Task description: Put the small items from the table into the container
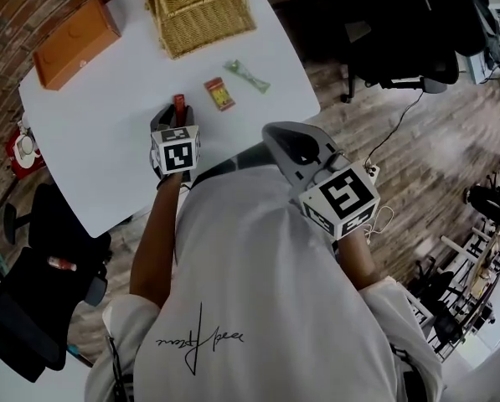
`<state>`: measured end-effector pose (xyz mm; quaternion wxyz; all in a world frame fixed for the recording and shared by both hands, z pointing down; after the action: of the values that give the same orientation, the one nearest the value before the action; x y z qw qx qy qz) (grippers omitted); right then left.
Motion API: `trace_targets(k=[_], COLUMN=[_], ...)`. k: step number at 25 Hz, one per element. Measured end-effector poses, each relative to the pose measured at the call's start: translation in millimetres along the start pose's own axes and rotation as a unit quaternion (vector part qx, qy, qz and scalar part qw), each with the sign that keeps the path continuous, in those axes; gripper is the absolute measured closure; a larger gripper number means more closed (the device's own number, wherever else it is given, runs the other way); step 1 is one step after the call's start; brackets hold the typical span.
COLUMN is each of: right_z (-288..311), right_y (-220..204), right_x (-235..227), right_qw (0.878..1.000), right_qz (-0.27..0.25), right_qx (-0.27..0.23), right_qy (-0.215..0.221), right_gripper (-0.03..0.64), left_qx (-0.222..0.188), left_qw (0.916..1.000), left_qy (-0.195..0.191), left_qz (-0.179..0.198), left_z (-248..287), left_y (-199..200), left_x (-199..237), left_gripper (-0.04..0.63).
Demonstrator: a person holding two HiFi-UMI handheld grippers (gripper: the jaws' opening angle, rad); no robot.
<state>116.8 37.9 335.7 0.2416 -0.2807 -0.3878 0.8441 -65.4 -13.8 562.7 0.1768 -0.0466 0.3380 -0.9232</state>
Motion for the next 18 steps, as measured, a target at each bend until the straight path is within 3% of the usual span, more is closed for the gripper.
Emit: trace_targets(k=[10,18], right_z=[10,15], right_y=[26,28], right_x=[-24,-40], right_qw=[1.000,0.999], right_qz=[-0.011,0.004], right_qx=[-0.027,-0.039], right_qy=[0.000,0.004], right_gripper=[0.595,0.595], left_qx=[0.021,0.024], left_qw=[0.9989,0.9976], left_qy=[-0.036,-0.066], left_qz=[0.020,-0.005], left_z=[1,0], left_y=[0,0], left_x=[3,7], left_gripper=[0.488,0.492])
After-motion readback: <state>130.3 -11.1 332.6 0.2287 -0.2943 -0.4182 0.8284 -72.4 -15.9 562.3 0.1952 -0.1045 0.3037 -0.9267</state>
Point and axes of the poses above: the fingertips, and each gripper's own axes: z forward along the fingers, x to its left, y out of its top, the point moved 4 cm from there along -z, backward along the fingers, and after that the axes turned 11 degrees about z, right-handed, at the moved point
